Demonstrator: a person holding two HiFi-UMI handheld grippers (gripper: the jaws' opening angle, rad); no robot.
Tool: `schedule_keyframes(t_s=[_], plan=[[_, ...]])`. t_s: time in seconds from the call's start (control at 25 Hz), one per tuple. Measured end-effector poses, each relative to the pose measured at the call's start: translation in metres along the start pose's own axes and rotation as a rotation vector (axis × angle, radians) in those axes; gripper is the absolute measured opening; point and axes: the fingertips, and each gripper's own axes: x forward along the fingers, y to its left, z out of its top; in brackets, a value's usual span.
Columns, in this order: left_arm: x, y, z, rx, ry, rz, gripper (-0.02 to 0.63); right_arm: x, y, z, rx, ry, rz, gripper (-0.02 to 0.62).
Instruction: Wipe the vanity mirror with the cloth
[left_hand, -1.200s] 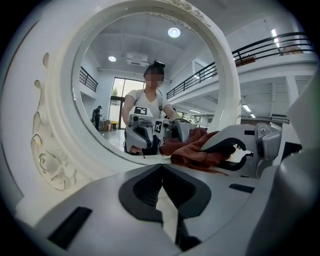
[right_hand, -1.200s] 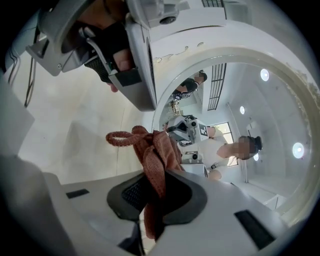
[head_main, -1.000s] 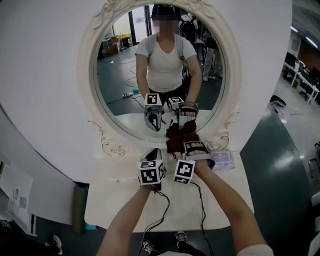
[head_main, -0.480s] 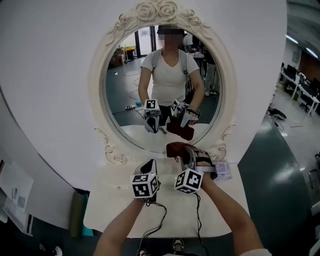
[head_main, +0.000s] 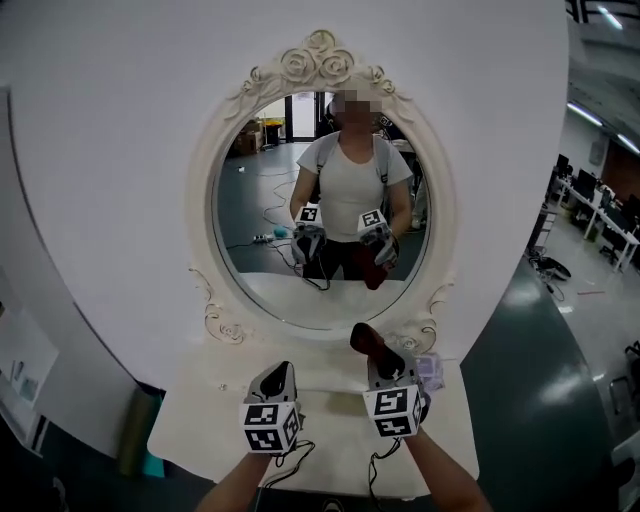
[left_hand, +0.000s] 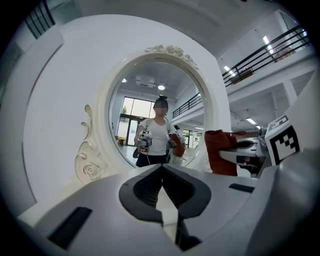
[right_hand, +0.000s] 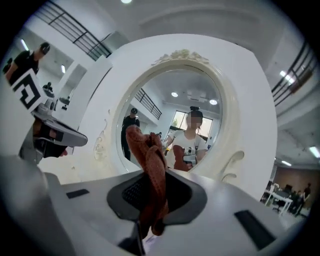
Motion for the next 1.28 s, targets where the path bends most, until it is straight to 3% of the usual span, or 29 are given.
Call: schedule_keyframes(t_s=[0.16,0.36,0.64,0.8,1.28], plan=[[-0.025,-0.016,-0.011,-0.016,-0.023,0.029,0.011,-0.021,0.022,-0.036,0.163,0.031,0.048,0.063],[-0.055,-0.039,-0.027,0.018,-0.007,-0.033,0.011,-0.057,0.060,-0.060,0.277,0.077,0.095,0.063],[-0.107,-0.036,-0.041,0.013,0.016,-0.063,0.011,-0.110,0.086,-0.080,0.455,0.122,-0.004,0.063],[-0.118,-0.029,-0.041,0.048,0.014,-0.074,0.011,-0.123,0.094,-0.068,0.479,0.093,-0.042,0.063],[-0.123,-0.013,-0.035,-0.003,-0.008,-0.077,0.011,-0.138,0.111,-0.052,0.501,0.084,-0.038,0.061]])
